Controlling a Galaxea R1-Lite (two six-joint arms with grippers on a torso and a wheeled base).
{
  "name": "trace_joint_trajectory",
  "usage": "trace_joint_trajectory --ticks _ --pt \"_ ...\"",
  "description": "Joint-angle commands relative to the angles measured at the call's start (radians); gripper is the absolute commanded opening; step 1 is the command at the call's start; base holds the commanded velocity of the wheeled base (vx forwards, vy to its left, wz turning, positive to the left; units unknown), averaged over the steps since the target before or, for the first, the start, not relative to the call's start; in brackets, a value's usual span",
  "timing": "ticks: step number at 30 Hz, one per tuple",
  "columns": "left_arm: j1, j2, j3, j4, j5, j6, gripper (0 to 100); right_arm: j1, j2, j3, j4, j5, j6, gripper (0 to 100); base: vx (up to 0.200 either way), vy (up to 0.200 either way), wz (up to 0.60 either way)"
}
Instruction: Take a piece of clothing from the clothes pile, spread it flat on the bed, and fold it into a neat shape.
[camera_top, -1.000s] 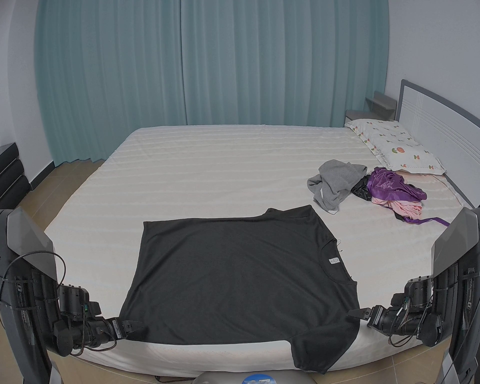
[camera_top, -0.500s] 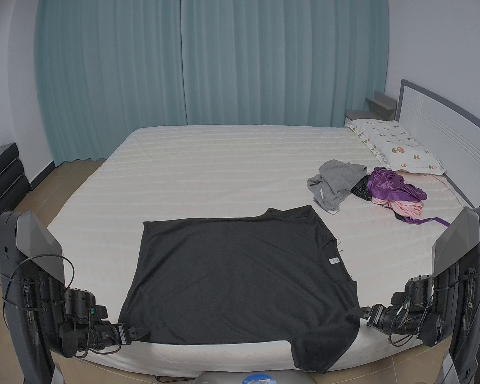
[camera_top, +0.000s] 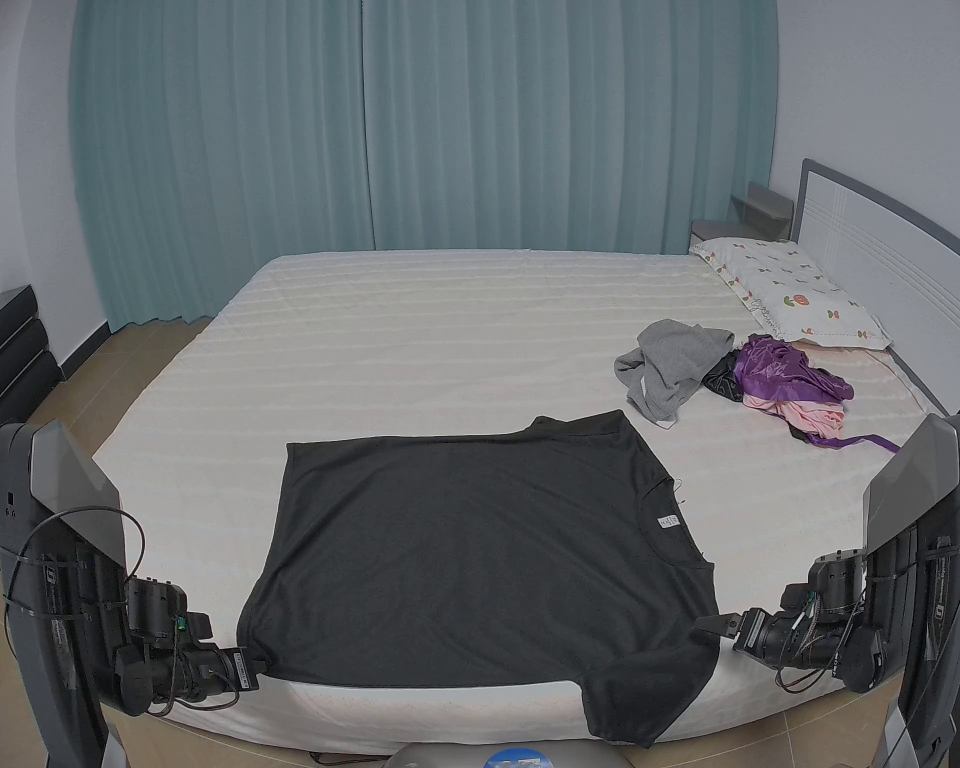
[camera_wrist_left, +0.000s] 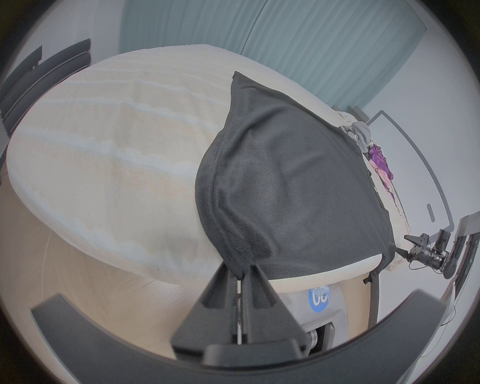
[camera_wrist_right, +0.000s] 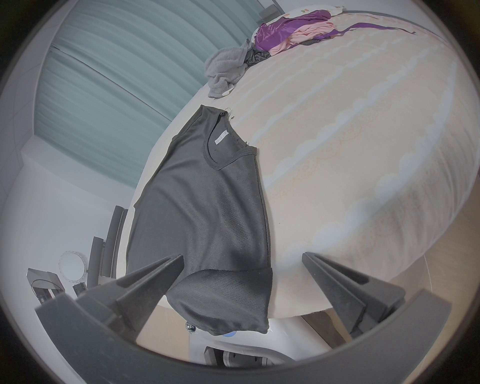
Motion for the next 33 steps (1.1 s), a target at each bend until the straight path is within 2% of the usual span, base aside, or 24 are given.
trace_joint_trajectory --ticks 1,17,18,26,33 --pt "0.018 -0.004 0.018 -0.001 -0.001 -0.008 0 0.003 0.005 -0.016 -0.016 0.0 0.0 100 0.0 0.0 0.0" --pt "0.015 -0.008 0.018 0.0 -0.003 -0.039 0 0.044 0.069 -0.162 -0.013 -0.015 -0.007 100 0.0 0.0 0.0" --pt "0.015 -0.008 0.018 0.0 -0.003 -0.039 0 0.046 0.069 -0.163 -0.013 -0.015 -0.007 0 0.0 0.0 0.0" --pt "0.014 -0.014 0.018 0.0 -0.003 -0.066 0 0.038 0.052 -0.176 -0.012 -0.018 -0.01 0 0.0 0.0 0.0" --pt "0.011 -0.017 0.018 0.0 -0.003 -0.086 0 0.037 0.008 -0.206 -0.013 -0.064 -0.012 0 0.0 0.0 0.0"
